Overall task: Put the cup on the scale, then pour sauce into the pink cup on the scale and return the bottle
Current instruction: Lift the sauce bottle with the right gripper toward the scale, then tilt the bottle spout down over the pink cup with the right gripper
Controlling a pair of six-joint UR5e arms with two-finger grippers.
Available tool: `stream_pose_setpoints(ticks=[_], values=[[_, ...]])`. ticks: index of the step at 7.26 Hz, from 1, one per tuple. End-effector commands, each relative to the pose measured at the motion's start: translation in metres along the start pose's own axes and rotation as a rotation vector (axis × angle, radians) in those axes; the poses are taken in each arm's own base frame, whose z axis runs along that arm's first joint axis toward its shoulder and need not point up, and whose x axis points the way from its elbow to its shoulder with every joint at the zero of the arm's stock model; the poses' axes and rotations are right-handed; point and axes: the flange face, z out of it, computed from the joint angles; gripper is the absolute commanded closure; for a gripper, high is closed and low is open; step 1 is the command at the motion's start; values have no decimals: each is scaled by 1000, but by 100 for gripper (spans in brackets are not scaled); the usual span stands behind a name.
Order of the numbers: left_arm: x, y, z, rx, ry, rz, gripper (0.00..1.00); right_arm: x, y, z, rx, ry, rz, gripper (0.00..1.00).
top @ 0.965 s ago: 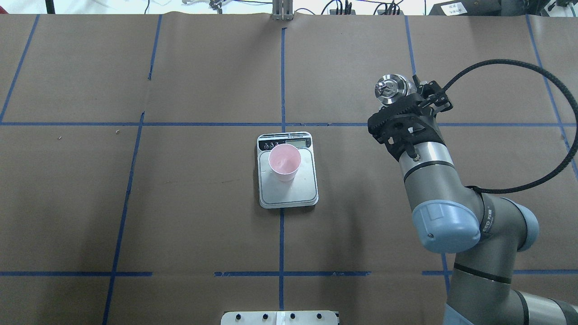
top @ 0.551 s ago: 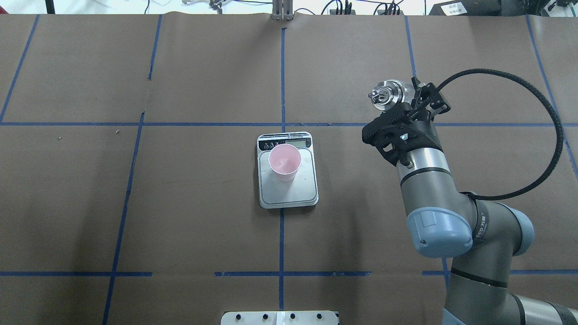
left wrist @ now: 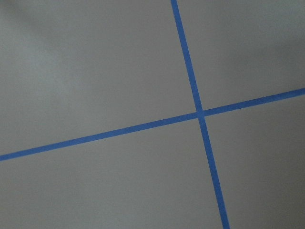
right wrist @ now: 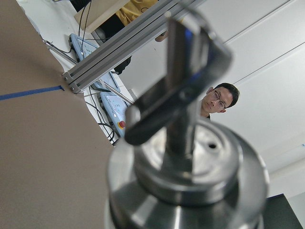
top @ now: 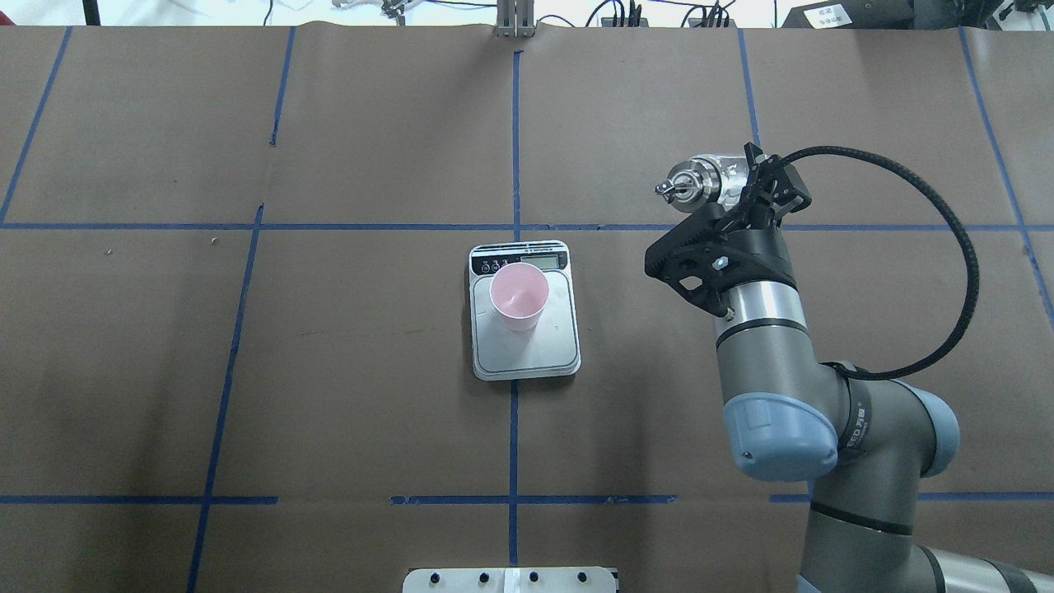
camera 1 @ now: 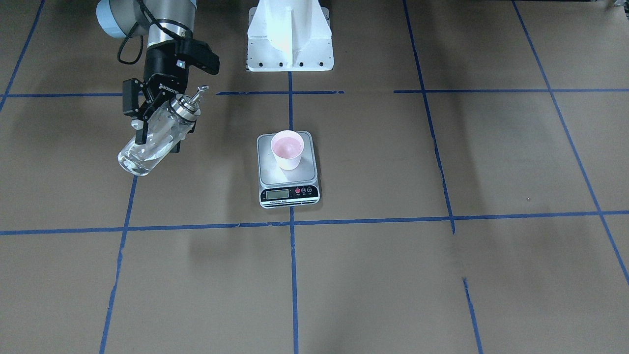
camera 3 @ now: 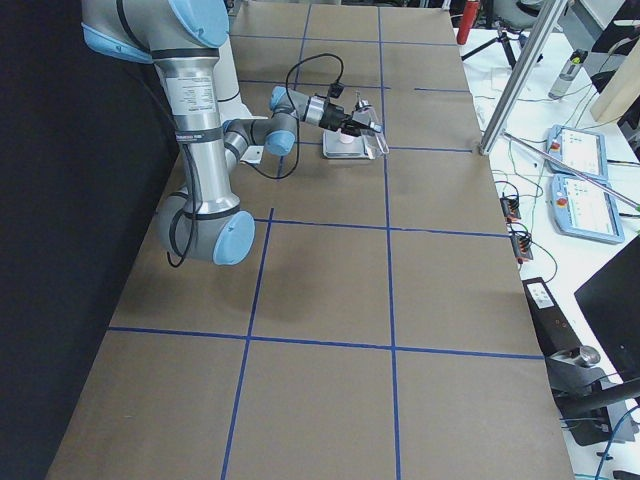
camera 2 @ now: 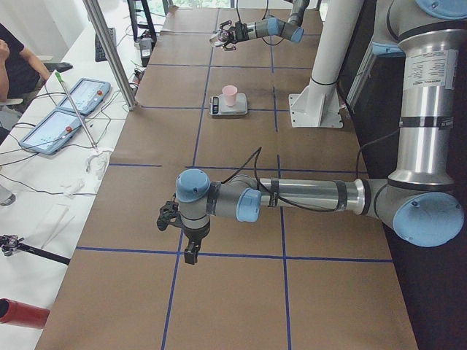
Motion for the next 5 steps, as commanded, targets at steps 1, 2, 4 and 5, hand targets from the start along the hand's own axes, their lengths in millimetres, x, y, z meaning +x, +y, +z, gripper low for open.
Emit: stream_pose_setpoints(ticks=[1, 2, 4, 5], values=[[2, -1, 1, -9, 0, -3, 0, -31, -14, -19, 16, 38, -75, 100], [1, -1, 1, -8, -1, -4, 0, -49, -11, -18, 15, 50, -107, 100], [0, 2, 3, -13, 0, -2, 0, -78, -24, -11, -8, 106, -219, 100], [0, 2, 3, -12, 0, 1, 0, -84, -29, -9, -19, 127, -265, 100]])
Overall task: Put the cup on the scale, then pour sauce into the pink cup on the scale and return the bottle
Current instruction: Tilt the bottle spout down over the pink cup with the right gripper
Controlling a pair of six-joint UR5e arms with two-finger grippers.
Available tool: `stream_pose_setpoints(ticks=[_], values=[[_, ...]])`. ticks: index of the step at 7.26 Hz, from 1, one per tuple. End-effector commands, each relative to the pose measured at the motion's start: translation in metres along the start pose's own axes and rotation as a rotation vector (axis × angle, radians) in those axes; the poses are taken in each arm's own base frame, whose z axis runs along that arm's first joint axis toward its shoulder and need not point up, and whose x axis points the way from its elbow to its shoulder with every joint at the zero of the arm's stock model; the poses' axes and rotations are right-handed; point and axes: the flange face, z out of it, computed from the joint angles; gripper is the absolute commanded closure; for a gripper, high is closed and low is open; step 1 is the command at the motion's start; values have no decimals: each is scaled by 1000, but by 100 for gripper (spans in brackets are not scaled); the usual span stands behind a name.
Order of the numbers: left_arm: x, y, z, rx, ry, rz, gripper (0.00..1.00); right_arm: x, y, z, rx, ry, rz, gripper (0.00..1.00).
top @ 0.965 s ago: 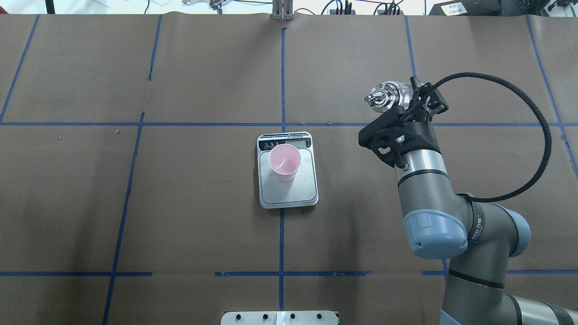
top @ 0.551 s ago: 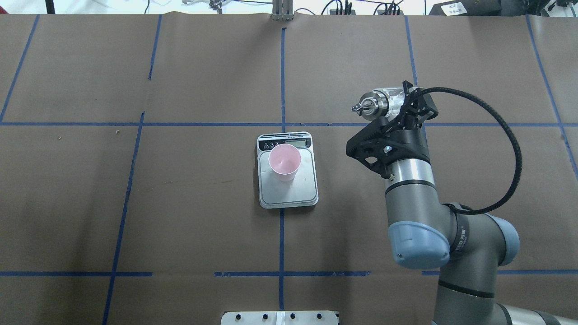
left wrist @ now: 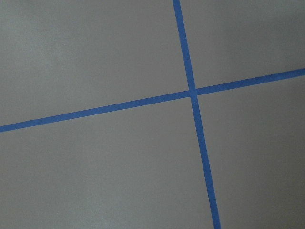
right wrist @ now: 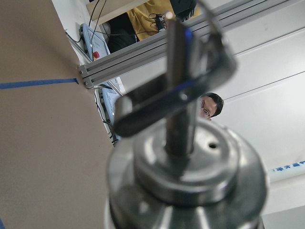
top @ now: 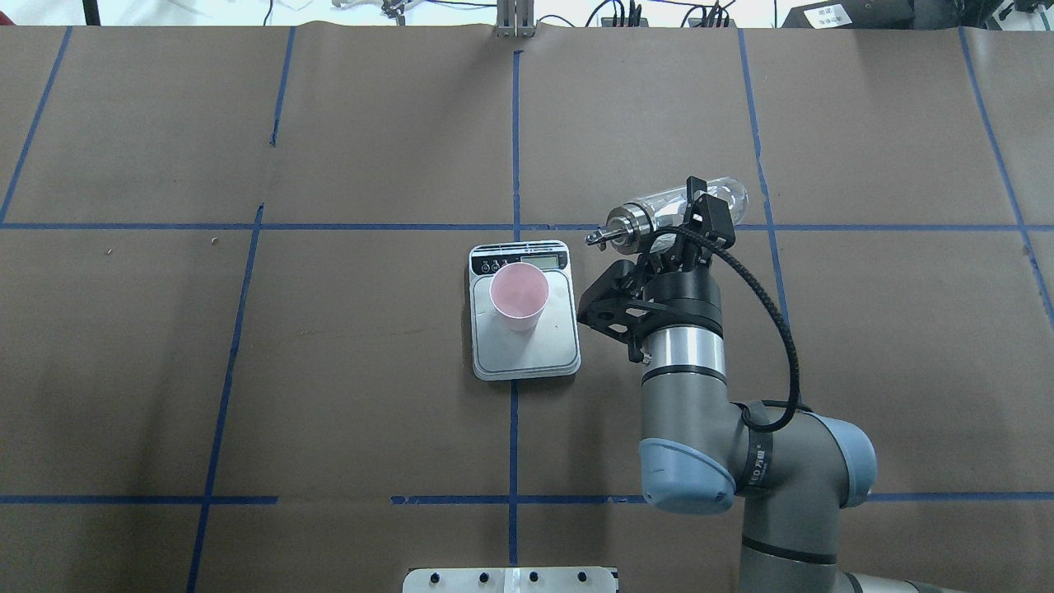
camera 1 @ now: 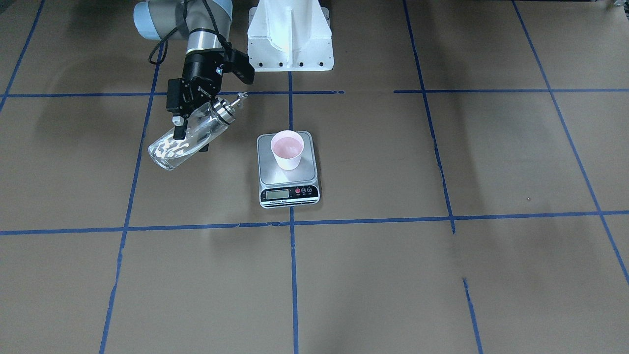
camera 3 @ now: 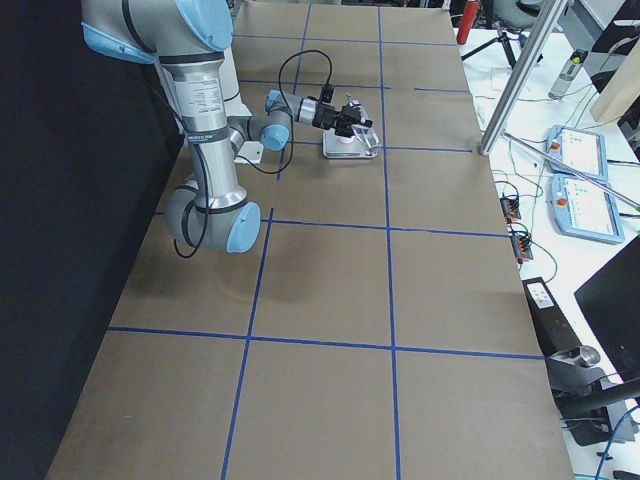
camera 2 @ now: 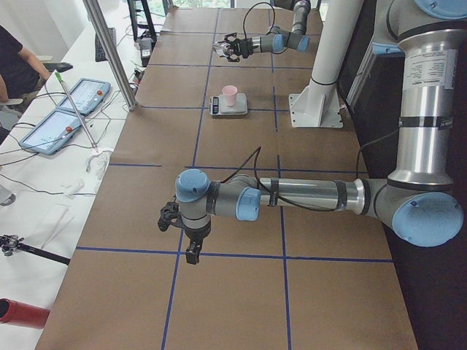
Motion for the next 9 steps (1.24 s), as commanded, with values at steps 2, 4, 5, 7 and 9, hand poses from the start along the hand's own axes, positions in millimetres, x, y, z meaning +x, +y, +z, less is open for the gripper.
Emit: stream_pose_setpoints(ticks=[2, 4, 5, 7, 9], values=[[-1, 1, 0, 0, 0, 4, 0, -19, -28, 1, -31, 45, -143, 100], [-2, 2, 2, -1, -2, 4, 0, -48, -31, 13, -30, 117, -215, 100], [-2, 1, 2, -2, -1, 6, 0, -56, -26, 16, -28, 143, -245, 100], [-1, -3, 1, -1, -2, 7, 0, -57, -25, 19, -26, 182, -332, 100], [-1, -4, 0, 2, -2, 8, 0, -52, -28, 19, -23, 229, -440, 100]])
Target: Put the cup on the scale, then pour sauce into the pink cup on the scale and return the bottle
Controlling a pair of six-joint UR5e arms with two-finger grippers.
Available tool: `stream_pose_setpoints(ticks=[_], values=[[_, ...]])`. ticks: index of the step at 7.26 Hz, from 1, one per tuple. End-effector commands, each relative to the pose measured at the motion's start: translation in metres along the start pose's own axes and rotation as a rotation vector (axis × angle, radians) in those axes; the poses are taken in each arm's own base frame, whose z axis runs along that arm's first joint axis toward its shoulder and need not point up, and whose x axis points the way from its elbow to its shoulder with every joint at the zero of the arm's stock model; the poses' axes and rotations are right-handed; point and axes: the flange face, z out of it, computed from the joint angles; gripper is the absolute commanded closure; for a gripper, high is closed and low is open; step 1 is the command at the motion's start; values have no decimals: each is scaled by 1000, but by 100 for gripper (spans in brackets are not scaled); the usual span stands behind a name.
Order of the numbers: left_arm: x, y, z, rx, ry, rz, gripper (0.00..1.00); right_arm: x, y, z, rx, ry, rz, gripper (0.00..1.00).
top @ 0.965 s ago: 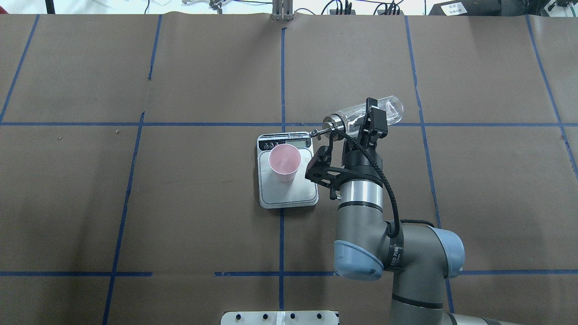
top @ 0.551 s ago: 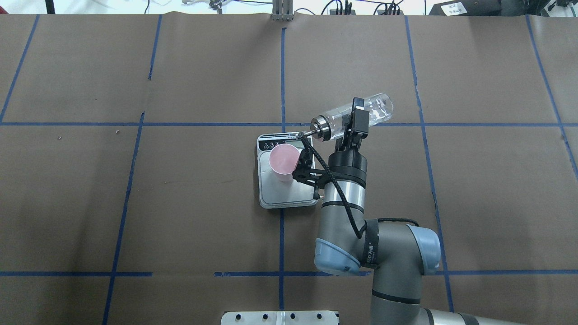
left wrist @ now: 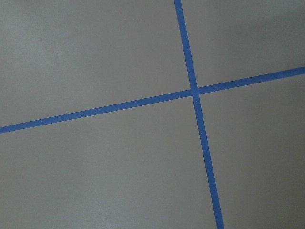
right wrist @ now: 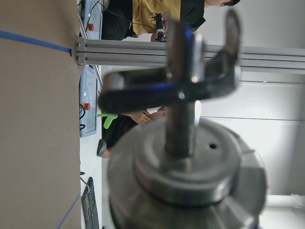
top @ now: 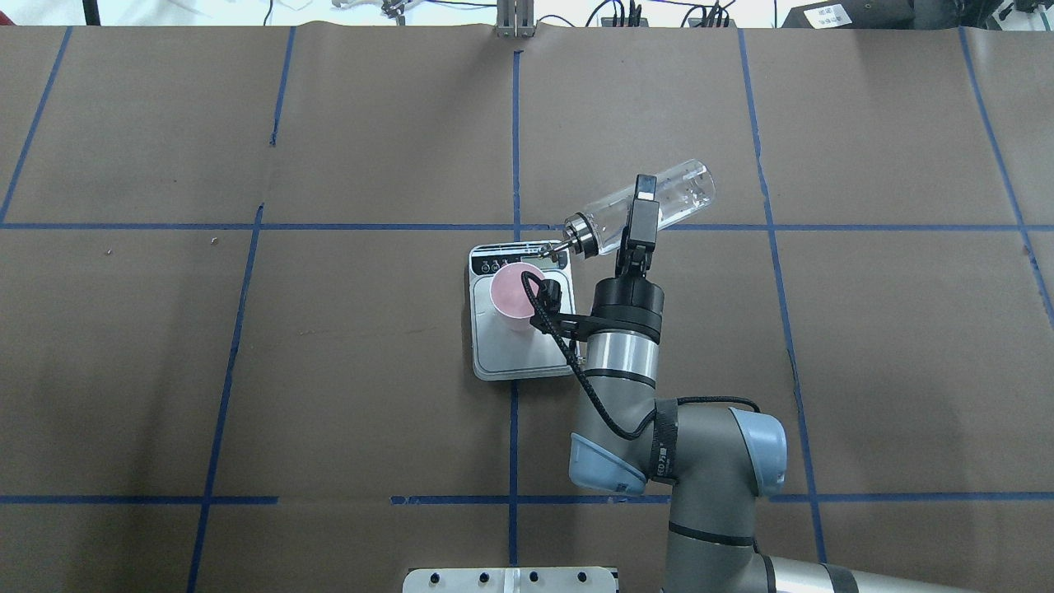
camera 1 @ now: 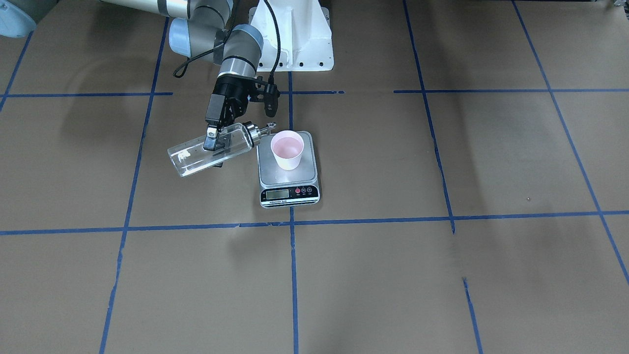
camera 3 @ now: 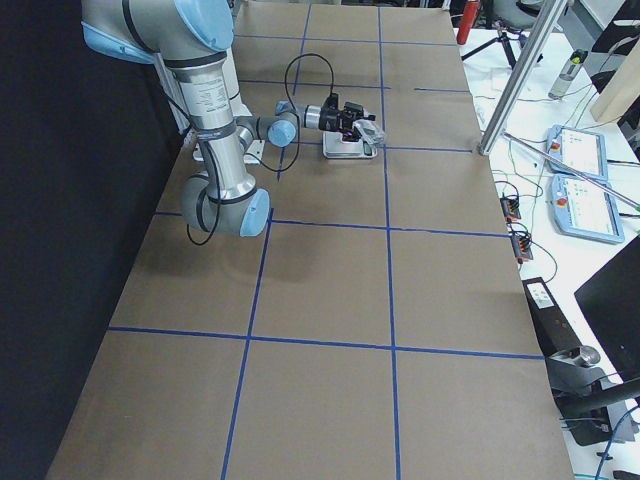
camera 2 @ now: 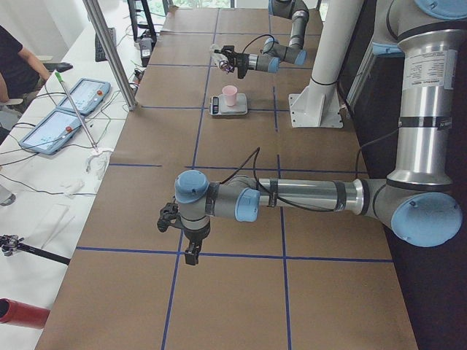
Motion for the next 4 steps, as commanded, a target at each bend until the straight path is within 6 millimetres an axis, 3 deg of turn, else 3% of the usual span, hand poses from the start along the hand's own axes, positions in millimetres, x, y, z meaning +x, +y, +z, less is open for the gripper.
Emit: stream_pose_setpoints(ticks=[1, 4], values=[[0, -1, 0, -1, -1, 0, 0, 3, 0, 1, 2, 35, -88, 100], [0, -2, 0, 1, -1, 1, 0, 4, 1, 2, -3, 55, -224, 100]])
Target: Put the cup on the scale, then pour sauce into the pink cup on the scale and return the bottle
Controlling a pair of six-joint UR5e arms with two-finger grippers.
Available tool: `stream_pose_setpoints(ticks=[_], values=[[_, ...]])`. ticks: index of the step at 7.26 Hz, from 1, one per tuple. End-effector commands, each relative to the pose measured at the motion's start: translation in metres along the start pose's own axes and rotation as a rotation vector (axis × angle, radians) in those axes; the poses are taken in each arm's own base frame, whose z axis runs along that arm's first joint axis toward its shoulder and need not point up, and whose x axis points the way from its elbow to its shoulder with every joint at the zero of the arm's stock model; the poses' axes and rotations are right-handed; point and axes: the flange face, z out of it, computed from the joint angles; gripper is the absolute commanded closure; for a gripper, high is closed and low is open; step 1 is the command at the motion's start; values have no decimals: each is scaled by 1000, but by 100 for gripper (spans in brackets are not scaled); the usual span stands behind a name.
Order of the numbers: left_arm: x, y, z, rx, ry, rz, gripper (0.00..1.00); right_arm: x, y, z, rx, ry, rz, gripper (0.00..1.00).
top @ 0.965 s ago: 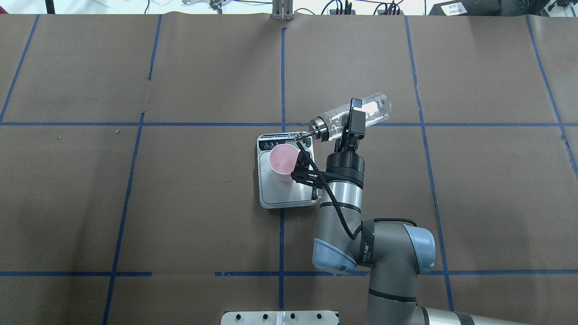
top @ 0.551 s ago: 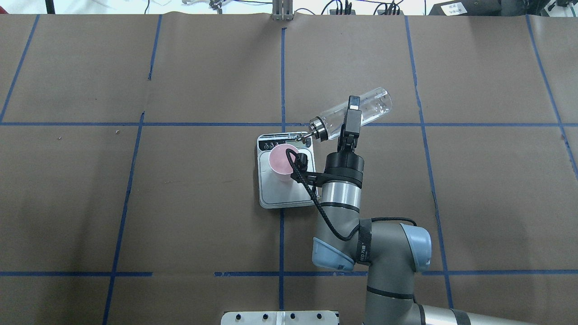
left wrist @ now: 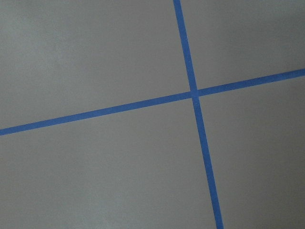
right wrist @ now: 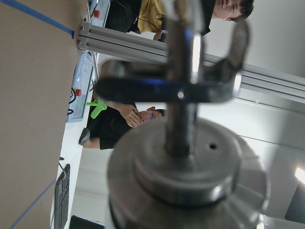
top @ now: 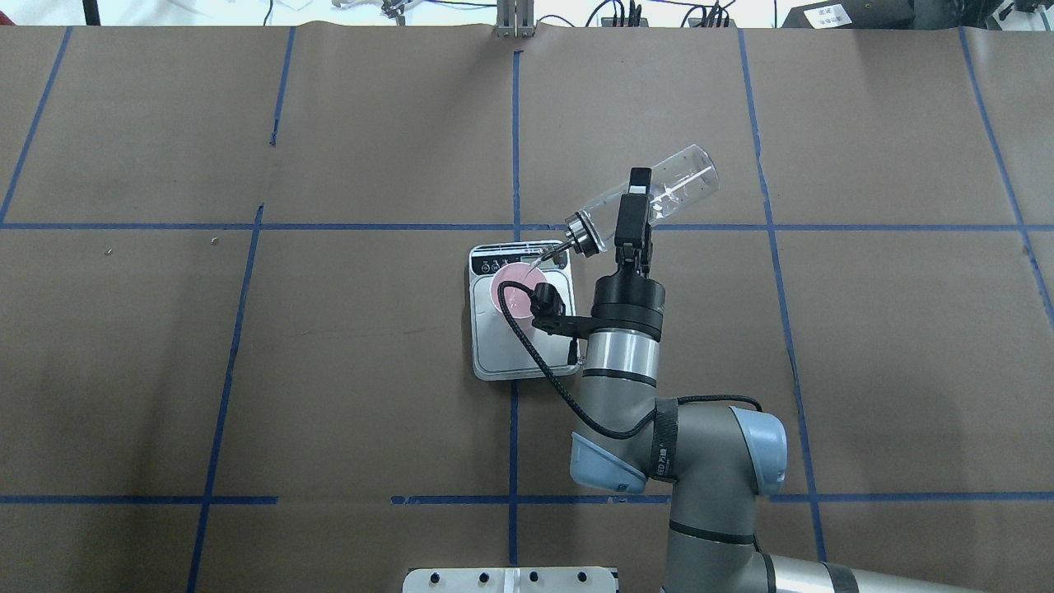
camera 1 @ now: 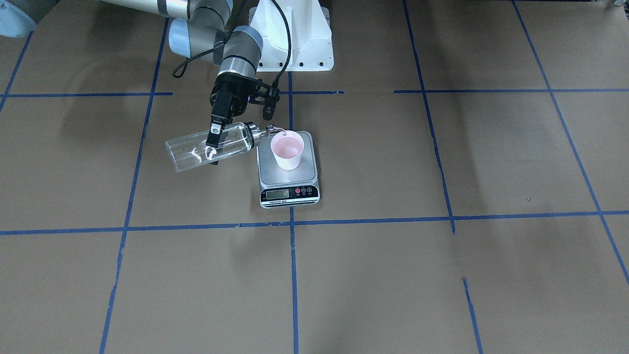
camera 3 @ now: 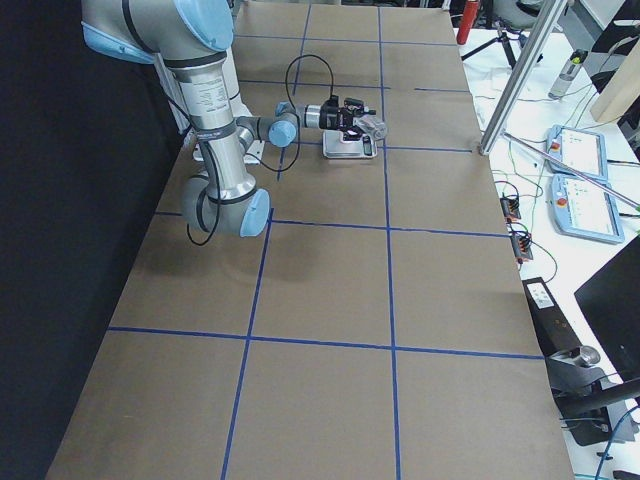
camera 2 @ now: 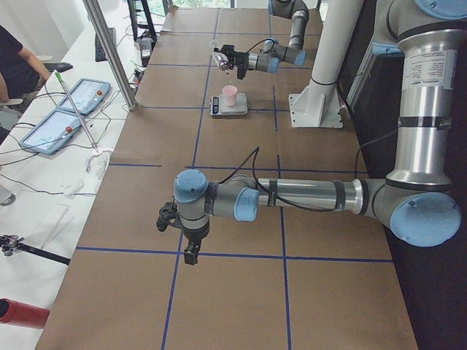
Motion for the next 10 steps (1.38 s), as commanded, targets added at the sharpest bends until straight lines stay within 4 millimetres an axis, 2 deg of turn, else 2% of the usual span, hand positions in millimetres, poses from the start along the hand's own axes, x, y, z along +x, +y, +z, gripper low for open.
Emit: stream_pose_setpoints(ticks=[1, 9, 10], values=[[1, -1, -1, 1, 1, 1, 0, -1, 2, 1, -2, 11, -72, 100], [1, 0, -1, 1, 6, 0, 0, 13, 3, 5, -25, 70, -361, 100], [1, -1, -1, 2, 4, 1, 0, 14, 2, 4, -22, 67, -348, 100]])
